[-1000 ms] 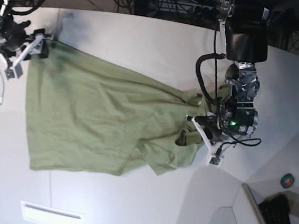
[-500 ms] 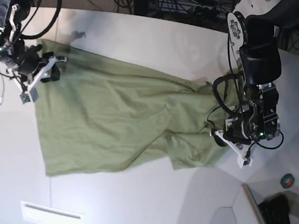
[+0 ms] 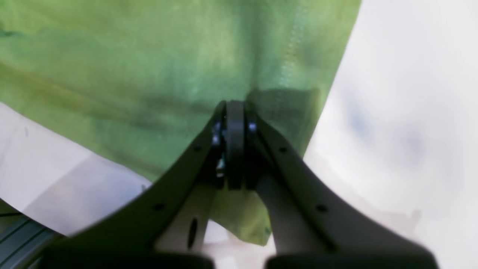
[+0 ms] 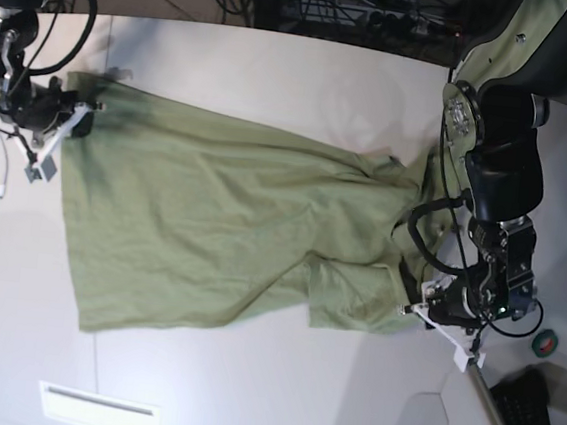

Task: Layout the t-shirt on the table in an organized manner, then fold the t-shirt properly
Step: 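Pull the shirt corner away from the right gripper to spread it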

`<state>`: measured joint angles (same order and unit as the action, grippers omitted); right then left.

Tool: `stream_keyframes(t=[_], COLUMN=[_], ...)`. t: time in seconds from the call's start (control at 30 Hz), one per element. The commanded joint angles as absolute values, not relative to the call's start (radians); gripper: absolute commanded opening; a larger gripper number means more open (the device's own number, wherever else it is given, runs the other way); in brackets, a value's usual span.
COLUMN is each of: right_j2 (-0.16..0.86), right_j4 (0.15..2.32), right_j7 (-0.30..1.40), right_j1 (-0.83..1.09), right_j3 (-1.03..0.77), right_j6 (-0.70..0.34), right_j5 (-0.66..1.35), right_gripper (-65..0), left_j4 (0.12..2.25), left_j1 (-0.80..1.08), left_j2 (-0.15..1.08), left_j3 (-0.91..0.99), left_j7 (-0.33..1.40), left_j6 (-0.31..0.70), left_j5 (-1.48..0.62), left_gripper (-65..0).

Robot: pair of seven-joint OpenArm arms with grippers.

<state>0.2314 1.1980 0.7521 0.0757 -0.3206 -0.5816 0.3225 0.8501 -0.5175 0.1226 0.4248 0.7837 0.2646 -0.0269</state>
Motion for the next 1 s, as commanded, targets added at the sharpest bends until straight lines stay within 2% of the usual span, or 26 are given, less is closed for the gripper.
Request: stream_keyframes(t=[0.0, 0.1, 0.17, 0.3, 0.5, 0.67, 0.77, 0.8, 0.9, 0.93, 0.97], right_j2=[0.246, 0.242, 0.239, 0.237, 0.196, 0.193, 0.159, 0.143, 0.084, 0.073, 0.068], right_j4=[1.231, 1.290, 1.359, 1.509, 1.607, 1.606, 1.604, 1.604, 1.606, 1.606, 1.606], right_j7=[0.746, 0.748, 0.746, 0.742, 0.748, 0.748, 0.748, 0.750, 0.750, 0.750, 0.750], right_j1=[0.070, 0.097, 0.120, 0.186, 0.234, 0.239, 0.236, 0.236, 0.232, 0.232, 0.232], right_j3=[-0.323, -0.323, -0.325, -0.338, -0.486, -0.495, -0.501, -0.516, -0.564, -0.575, -0.581], right_j6=[-0.584, -0.584, -0.584, -0.584, -0.584, -0.584, -0.584, -0.584, -0.585, -0.587, -0.587], right_j5=[0.329, 0.331, 0.331, 0.332, 0.332, 0.335, 0.335, 0.335, 0.335, 0.335, 0.335], right_gripper=[-65.0, -65.0, -65.0, -65.0, -65.0, -65.0, -65.0, -57.3, -26.1, -19.4, -15.3], left_j4=[0.866, 0.889, 0.955, 1.162, 1.363, 1.457, 1.451, 1.438, 1.394, 1.385, 1.379], left_j1=[-0.544, -0.527, -0.481, -0.288, 0.061, 0.237, 0.263, 0.266, 0.262, 0.260, 0.260], left_j2=[0.127, 0.154, 0.160, 0.213, 0.323, 0.331, 0.283, 0.269, 0.232, 0.222, 0.214], left_j3=[0.430, 0.432, 0.433, 0.433, 0.429, 0.432, 0.433, 0.433, 0.433, 0.433, 0.433], left_j7=[0.773, 0.774, 0.780, 0.783, 0.774, 0.773, 0.771, 0.771, 0.771, 0.771, 0.762], left_j6=[0.268, 0.268, 0.268, 0.268, 0.272, 0.272, 0.300, 0.340, 0.447, 0.455, 0.456], left_j5=[-0.031, -0.050, -0.110, -0.320, -0.673, -0.736, -0.754, -0.765, -0.773, -0.773, -0.773], left_gripper=[-39.3, -28.1, -24.0, -22.7, -22.2, -22.2, -22.1, -22.1, -22.2, -22.2, -22.2])
